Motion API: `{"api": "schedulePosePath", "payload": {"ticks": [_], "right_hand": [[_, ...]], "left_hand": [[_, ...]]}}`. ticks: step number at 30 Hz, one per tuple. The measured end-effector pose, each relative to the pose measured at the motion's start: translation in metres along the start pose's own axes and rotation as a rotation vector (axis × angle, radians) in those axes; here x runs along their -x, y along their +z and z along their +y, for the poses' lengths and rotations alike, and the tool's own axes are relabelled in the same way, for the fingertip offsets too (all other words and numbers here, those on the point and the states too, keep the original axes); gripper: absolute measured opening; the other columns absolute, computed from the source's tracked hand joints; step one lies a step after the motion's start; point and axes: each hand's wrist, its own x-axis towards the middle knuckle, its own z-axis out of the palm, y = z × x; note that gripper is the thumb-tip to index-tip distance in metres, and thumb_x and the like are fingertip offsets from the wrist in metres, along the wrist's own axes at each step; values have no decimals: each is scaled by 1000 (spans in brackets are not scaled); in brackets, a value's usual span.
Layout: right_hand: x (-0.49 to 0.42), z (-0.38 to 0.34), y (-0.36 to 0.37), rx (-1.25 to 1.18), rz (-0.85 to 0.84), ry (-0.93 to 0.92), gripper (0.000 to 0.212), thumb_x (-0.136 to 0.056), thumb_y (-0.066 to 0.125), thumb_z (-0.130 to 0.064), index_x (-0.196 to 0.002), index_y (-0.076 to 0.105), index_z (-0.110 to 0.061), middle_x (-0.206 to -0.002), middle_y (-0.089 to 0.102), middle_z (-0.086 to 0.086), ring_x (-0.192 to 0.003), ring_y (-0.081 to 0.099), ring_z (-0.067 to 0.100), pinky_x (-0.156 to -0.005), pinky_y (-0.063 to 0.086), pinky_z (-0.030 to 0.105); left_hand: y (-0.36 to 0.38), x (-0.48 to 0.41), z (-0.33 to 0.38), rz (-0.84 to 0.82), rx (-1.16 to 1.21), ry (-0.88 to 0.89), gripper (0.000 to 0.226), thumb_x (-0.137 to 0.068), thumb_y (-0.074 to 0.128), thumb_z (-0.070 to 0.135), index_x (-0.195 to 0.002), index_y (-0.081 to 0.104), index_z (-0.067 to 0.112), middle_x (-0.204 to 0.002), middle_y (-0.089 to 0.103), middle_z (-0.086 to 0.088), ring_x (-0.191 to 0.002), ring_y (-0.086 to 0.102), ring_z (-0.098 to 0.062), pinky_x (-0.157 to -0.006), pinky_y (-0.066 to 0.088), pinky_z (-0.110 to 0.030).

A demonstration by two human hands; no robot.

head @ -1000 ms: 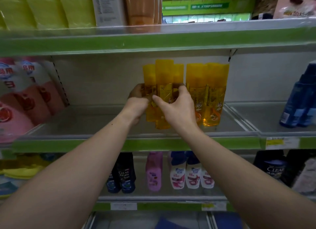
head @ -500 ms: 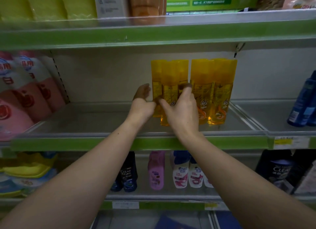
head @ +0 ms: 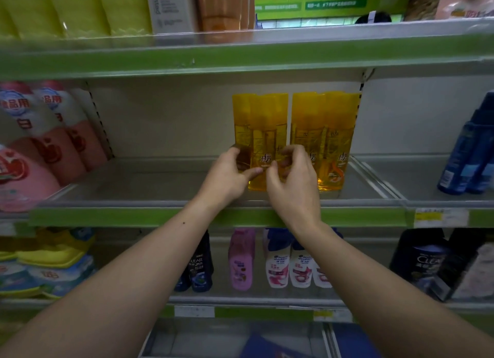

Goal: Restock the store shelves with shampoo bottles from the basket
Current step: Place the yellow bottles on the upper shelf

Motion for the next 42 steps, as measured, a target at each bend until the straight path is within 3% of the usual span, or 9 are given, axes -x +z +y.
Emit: {"api": "schedulePosePath", "payload": {"ticks": [3,7,16,23,28,31,33,38,42], "right_hand": [[-2,12,-11,39,-64,33,11,-99,56,-30,-102,57,-20,-89,62,-7,-83,62,12,-70,55,34],[1,23,-21,40,-85,51,14,-99,56,-30,-93,60,-18,-74,61,-8,-67,60,7,-60,54,33],[2,26,-25,56,-113,52,17,-99,55,-33,-89,58,-20,-69,61,-9,-62,59,7,-55,48,29],[6,27,-30,-10,-112,50,18,-100,54,-31,-88,61,-18,-70,60,-8,-61,56,4,-54,41,20],[15,20,-49,-116,-91,17,25,-102,52,-27,-82,61,-16,-69,57,-9,-60,52,0,-54,38,12],[30,20,-68,-237,-94,1,35,-104,50,-25,-76,60,-7,-63,54,-1,-56,47,3,-52,36,16],[46,28,-81,-294,-93,3,41,-104,49,-26,-72,56,0,-62,53,11,-53,44,8,-51,35,23],[102,92,-98,-336,-163,138,48,-100,49,-35,-67,54,-1,-60,56,19,-58,54,33,-56,44,46],[188,184,-123,-352,-202,358,53,-100,50,-39,-68,51,3,-62,50,27,-56,46,22,-57,42,48]], "left_hand": [[7,-3,4,14,15,-34,51,-84,78,33,-128,60,15,-116,71,-2,-105,68,-19,-90,58,-46],[19,-6,11,25,48,-46,43,-85,77,29,-122,62,15,-108,72,-1,-98,70,-19,-87,60,-46],[27,-5,16,68,-24,-36,47,-86,77,33,-126,61,13,-112,71,-1,-104,65,-17,-87,51,-29],[27,8,18,130,0,-51,46,-87,75,35,-124,60,14,-116,68,-1,-108,63,-17,-94,52,-35],[21,51,38,285,114,60,17,-99,57,35,-104,62,19,-94,65,3,-87,60,-4,-71,46,-17],[34,94,52,271,296,109,26,-103,51,31,-88,62,14,-77,62,-10,-68,57,-17,-62,46,-31],[57,122,54,207,368,88,30,-104,49,28,-82,60,12,-70,58,-6,-65,55,-17,-63,46,-36],[140,186,32,20,520,-77,29,-105,45,15,-81,59,6,-66,54,-7,-56,49,-10,-53,41,-23],[228,256,-14,-100,577,-254,28,-105,43,10,-81,56,6,-65,52,-6,-55,47,-7,-52,41,-19]]}}
